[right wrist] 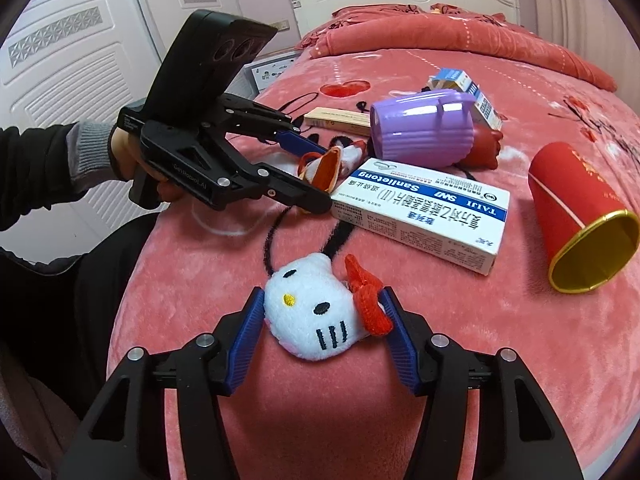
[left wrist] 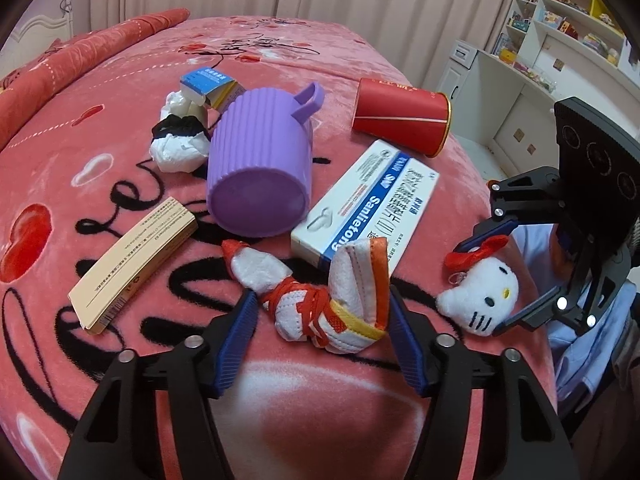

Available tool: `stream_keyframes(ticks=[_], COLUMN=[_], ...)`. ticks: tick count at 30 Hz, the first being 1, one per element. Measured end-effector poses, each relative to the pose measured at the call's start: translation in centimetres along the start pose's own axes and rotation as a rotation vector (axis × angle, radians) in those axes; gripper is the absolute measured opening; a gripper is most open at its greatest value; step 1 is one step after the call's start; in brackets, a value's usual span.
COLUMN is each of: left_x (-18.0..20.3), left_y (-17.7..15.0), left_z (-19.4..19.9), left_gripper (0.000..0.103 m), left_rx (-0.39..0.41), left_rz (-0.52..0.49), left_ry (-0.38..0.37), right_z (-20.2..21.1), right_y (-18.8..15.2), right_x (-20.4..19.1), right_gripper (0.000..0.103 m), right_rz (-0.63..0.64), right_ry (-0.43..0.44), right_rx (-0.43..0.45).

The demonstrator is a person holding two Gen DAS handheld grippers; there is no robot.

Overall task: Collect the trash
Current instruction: 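Grasp the red-white sock toy with the left tool while the right tool grasps the Hello Kitty plush, then carry the sock toy and Hello Kitty plush with both tools over the orange bin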

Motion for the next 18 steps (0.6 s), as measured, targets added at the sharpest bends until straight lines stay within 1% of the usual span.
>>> stream_keyframes(ticks=[3, 5, 6, 8, 11, 13, 15, 18], left_x=[-0.4, -0.5, -0.6, -0.9, -1.4, -1.3, -0.9, 0.3], left_y=[0.0, 0.0, 0.0, -0.1, -0.4, -0.6, -0.8, -1.3], left_z=[-0.1, 0.0, 0.2, 0.4, 0.8, 1.0, 1.3, 1.8], left_gripper=[0.058, 0.05, 0.049, 0.037, 0.035, 0.035, 0.034, 0.034], left_rx=[0.002, 0.003, 0.006, 0.009, 0.023, 0.023, 0.03, 0.046], left_rz=[0.019, 0.022, 0.027, 0.039, 0.081, 0.081, 0.079, 0.095], left_ry=[-0.007, -0.005, -0.003, 0.005, -0.003, 0.0, 0.012, -0.002], right_z=[-0.1, 0.0, 0.0, 0.0, 0.0, 0.1, 0.2, 0.3], right_y=[-0.2, -0.1, -0.1, 0.0, -0.1, 0.0, 0.0, 0.0], right_x=[-0.1, -0.1, -0.1, -0.1, 0.2, 0.2, 0.3, 0.3], right_gripper=[0.055, 0.054, 0.053, 0.052, 0.052, 0.051, 0.051, 0.05], right_rz=[-0.004, -0.01, -0.014, -0.026, -0.042, -0.042, -0.043, -0.05], right_ry=[0.002, 0.005, 0.007, 0.015, 0.028, 0.03, 0.031, 0.032], right_rx=[-0.008, -0.007, -0.008, -0.01, -0.005, 0.003, 0.008, 0.016])
Point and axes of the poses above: each gripper's, at about its wrist camera, not at the fingertips, and z roughly against the way its jaws point, x to its right, y to its top, the point moved 9 cm from there along -z, roughly the way its jaws point, and after that the axes turned 11 degrees about -y, right-handed, at the moved point
